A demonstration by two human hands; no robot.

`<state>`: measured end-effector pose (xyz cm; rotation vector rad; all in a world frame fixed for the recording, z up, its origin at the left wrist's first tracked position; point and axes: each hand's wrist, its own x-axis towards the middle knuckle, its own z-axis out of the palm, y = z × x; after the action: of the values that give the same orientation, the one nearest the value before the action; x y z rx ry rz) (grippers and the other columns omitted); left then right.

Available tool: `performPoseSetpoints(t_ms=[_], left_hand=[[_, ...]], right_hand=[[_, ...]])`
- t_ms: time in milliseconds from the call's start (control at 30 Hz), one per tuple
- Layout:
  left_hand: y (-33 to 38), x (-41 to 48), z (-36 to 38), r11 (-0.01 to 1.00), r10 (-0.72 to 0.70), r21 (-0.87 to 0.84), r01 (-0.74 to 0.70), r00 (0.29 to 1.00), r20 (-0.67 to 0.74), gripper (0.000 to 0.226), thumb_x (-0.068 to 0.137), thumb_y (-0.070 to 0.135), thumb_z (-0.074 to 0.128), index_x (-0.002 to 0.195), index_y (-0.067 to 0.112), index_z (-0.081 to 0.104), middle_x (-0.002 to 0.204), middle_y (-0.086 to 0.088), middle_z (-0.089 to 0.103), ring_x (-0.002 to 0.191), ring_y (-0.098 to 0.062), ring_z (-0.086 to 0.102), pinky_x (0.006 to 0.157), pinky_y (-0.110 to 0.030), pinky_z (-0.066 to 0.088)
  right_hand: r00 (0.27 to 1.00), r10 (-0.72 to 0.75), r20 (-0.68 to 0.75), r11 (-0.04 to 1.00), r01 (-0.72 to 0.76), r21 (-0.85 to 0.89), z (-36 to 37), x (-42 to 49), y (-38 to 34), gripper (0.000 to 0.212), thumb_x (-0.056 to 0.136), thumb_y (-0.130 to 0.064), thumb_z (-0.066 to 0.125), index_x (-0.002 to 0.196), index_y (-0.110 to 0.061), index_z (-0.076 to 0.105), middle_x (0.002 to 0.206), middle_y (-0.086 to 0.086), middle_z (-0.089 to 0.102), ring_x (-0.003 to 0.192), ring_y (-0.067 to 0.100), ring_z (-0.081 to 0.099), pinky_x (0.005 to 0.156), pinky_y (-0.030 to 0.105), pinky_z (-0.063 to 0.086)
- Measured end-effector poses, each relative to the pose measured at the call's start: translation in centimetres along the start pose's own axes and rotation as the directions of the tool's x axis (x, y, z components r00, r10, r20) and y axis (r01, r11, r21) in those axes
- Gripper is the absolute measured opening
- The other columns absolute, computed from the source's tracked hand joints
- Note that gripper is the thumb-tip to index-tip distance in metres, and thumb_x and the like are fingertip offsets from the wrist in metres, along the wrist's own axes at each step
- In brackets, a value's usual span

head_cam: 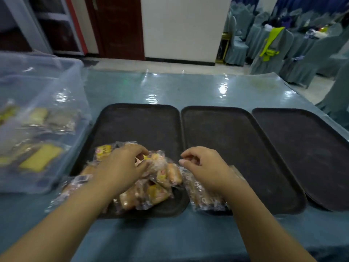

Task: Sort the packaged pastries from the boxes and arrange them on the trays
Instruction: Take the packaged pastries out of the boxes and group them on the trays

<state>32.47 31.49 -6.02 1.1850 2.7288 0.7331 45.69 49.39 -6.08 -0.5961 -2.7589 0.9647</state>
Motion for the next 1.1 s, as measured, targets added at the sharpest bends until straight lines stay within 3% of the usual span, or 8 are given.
performPoseSetpoints(t_ms=[233,500,867,1100], left_hand=[[-7.1,-4.7,-10.2,0.99,0.065,0.132,-0.053,0.994,-0.09,0.022,0.085,0.039,0.062,0.105,0.031,0.062,0.088,0.015,0.056,0.09,-0.012,0.059,0.075,-0.03,0.047],[-14.7,-9.5,-20.8,0.974,0.13,0.211,-0.078,0.961,-0.243,0.028,0.081,0.043,0.059,0.103,0.027,0.065,0.086,0.014,0.057,0.081,-0.012,0.059,0.071,-0.029,0.045],[-24.2,-9.2,-28.2,0.946,0.004,0.313,0.08,0.966,-0.26,0.027,0.083,0.045,0.059,0.105,0.03,0.063,0.092,0.01,0.063,0.085,-0.014,0.061,0.074,-0.037,0.052],[-30.7,-3.8,-30.1,0.885,-0.073,0.447,0.132,0.986,-0.149,0.031,0.083,0.049,0.055,0.109,0.034,0.059,0.094,0.015,0.059,0.089,-0.011,0.058,0.076,-0.037,0.052]], right_hand=[[0.987,-0.148,0.057,0.983,0.153,-0.106,4.1,0.9,-10.8,0.027,0.09,-0.041,0.058,0.112,-0.027,0.065,0.103,-0.012,0.062,0.091,0.003,0.056,0.083,0.026,0.05],[0.956,-0.274,0.101,0.938,0.289,-0.192,8.1,1.3,-22.8,0.028,0.089,-0.042,0.059,0.113,-0.027,0.063,0.104,-0.012,0.062,0.093,0.005,0.057,0.084,0.03,0.052],[0.898,-0.404,0.174,0.857,0.438,-0.272,11.6,8.1,-32.0,0.032,0.09,-0.044,0.055,0.118,-0.029,0.06,0.106,-0.013,0.062,0.092,0.004,0.058,0.084,0.027,0.052],[0.855,-0.461,0.239,0.805,0.516,-0.293,15.3,17.2,-35.1,0.029,0.09,-0.044,0.057,0.115,-0.03,0.06,0.103,-0.015,0.062,0.092,0.007,0.058,0.081,0.034,0.052]])
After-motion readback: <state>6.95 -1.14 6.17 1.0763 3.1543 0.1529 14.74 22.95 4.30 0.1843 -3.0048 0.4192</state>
